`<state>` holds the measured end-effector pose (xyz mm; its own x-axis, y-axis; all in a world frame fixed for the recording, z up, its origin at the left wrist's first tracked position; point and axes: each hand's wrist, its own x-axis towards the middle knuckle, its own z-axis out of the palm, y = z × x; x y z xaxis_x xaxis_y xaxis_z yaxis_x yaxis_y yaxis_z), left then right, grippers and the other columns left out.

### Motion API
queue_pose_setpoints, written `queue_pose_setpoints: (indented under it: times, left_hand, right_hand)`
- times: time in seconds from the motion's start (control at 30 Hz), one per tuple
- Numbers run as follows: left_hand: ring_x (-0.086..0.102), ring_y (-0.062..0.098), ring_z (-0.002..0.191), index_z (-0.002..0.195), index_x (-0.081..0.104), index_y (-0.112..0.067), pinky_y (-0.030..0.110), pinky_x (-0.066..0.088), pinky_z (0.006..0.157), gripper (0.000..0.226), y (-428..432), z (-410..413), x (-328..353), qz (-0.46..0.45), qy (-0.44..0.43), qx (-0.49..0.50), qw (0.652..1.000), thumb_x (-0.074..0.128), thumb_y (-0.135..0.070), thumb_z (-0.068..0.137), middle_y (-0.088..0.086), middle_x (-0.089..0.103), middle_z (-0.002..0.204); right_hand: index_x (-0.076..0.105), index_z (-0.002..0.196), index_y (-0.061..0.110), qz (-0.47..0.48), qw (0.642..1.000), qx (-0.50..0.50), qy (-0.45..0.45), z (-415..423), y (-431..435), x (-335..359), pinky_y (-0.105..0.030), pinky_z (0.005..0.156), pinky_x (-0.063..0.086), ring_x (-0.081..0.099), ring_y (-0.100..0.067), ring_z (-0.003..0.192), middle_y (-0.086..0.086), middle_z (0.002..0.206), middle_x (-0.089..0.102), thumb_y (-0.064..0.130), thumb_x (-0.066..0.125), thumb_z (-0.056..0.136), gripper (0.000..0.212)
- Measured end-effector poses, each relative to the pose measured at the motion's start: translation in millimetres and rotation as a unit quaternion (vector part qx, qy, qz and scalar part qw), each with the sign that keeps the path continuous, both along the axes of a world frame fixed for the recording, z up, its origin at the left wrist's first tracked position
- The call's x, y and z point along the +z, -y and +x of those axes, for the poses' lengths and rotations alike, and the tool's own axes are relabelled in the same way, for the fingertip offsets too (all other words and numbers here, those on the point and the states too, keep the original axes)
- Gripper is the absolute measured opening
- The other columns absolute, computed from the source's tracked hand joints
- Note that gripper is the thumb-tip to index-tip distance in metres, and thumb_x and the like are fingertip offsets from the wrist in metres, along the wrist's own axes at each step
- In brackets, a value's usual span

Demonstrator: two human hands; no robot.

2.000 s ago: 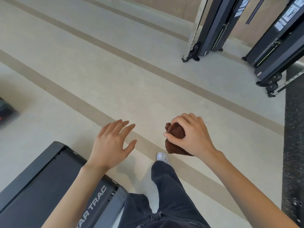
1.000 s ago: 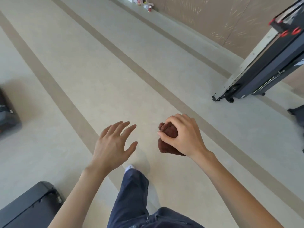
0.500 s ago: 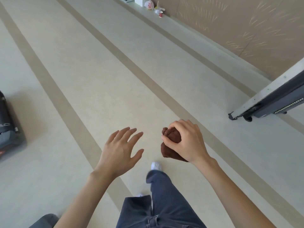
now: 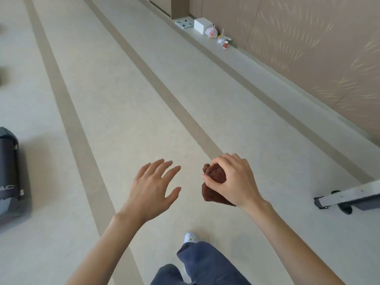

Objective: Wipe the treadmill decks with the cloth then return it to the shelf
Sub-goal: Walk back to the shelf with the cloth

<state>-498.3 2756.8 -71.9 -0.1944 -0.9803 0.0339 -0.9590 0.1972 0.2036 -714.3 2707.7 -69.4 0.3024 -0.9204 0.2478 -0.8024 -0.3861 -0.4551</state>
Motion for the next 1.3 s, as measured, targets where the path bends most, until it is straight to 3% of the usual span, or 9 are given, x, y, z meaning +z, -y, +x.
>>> queue_pose_setpoints:
  times: [0.1,0.47,0.63,0.83,1.3]
  left_hand:
    - [0.050,0.026,0.124,0.126,0.058,-0.019,0.042,0.039,0.100,0.046,49.6,4.7,1.1,-0.003,-0.014,0.017,1.000,0.061,-0.040,0.084,0.004,0.058,0.129]
    - [0.056,0.027,0.117,0.120,0.062,-0.020,0.044,0.043,0.098,0.051,210.8,89.0,-22.3,0.009,0.006,0.058,0.998,0.041,-0.047,0.082,0.003,0.063,0.122]
    - [0.056,0.028,0.117,0.119,0.063,-0.019,0.044,0.043,0.096,0.047,314.9,138.7,-14.9,0.008,-0.008,0.042,0.999,0.053,-0.042,0.079,0.004,0.064,0.120]
    - [0.055,0.027,0.119,0.121,0.062,-0.019,0.044,0.041,0.099,0.048,421.3,199.7,-9.1,0.002,0.000,0.011,1.000,0.052,-0.044,0.080,0.004,0.063,0.122]
    - [0.060,0.026,0.112,0.116,0.065,-0.022,0.044,0.048,0.091,0.046,617.4,307.3,-35.9,0.019,-0.001,0.069,0.997,0.055,-0.044,0.077,0.001,0.067,0.115]
  right_hand:
    - [0.062,0.080,0.018,0.000,1.000,0.017,-0.004,6.4,57.1,1.9,-0.035,0.073,0.038,0.054,-0.020,0.077,0.008,0.080,0.060,0.047,0.065,0.071,0.031]
    - [0.061,0.080,0.021,0.026,0.999,0.044,-0.007,87.0,228.7,-26.0,-0.036,0.073,0.040,0.053,-0.019,0.079,0.009,0.081,0.060,0.050,0.063,0.072,0.031]
    - [0.061,0.080,0.020,0.033,0.999,0.025,-0.004,136.6,317.3,-14.3,-0.035,0.075,0.039,0.053,-0.019,0.081,0.009,0.081,0.060,0.046,0.068,0.072,0.028]
    - [0.060,0.080,0.022,0.029,0.999,0.013,-0.002,202.9,419.9,-3.0,-0.037,0.075,0.040,0.054,-0.018,0.082,0.011,0.082,0.060,0.051,0.062,0.072,0.030]
    - [0.057,0.083,0.025,0.074,0.994,0.084,-0.011,325.4,645.2,-36.0,-0.033,0.079,0.039,0.052,-0.014,0.084,0.012,0.085,0.058,0.060,0.052,0.075,0.036]
